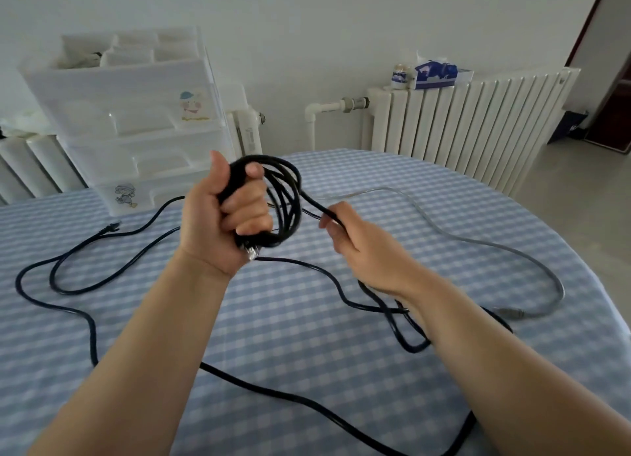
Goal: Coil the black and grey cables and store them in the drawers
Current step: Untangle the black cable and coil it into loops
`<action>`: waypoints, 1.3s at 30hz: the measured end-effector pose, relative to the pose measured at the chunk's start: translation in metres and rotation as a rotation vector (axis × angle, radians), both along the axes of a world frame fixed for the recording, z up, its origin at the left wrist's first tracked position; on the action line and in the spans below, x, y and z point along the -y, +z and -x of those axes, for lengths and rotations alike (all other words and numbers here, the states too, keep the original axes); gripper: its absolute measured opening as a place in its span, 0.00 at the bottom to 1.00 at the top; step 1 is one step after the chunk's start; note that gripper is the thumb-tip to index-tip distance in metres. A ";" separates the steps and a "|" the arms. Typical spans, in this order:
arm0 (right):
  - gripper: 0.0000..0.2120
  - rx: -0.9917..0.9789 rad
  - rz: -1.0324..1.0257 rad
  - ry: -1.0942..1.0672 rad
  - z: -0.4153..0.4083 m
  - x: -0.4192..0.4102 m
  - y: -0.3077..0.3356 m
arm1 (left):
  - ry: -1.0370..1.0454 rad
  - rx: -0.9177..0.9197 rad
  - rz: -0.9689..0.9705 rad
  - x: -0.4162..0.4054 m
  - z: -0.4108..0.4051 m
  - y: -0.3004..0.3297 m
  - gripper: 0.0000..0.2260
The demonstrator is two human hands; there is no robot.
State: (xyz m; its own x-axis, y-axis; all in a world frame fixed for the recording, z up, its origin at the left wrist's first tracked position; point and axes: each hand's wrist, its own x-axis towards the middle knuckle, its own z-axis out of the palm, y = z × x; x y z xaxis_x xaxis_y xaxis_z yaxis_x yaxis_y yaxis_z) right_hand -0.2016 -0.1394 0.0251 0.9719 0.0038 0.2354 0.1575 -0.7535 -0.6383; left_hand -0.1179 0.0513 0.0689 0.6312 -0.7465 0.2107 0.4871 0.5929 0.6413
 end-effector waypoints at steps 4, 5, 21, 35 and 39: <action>0.15 -0.119 0.112 0.001 -0.001 -0.002 -0.006 | 0.465 -0.138 0.120 -0.006 0.000 0.011 0.20; 0.17 -0.121 0.106 -0.016 -0.001 -0.003 -0.007 | 0.535 -0.194 0.153 -0.010 -0.002 0.013 0.19; 0.15 -0.130 0.338 0.098 0.022 -0.040 0.012 | 0.959 0.376 -0.399 0.027 0.024 -0.013 0.15; 0.07 -0.119 -0.028 0.284 0.030 -0.028 0.030 | 0.648 0.967 -0.965 0.030 0.021 -0.031 0.23; 0.10 -0.166 -0.282 0.415 0.031 -0.022 0.037 | 0.407 0.992 -1.021 0.031 0.022 -0.032 0.18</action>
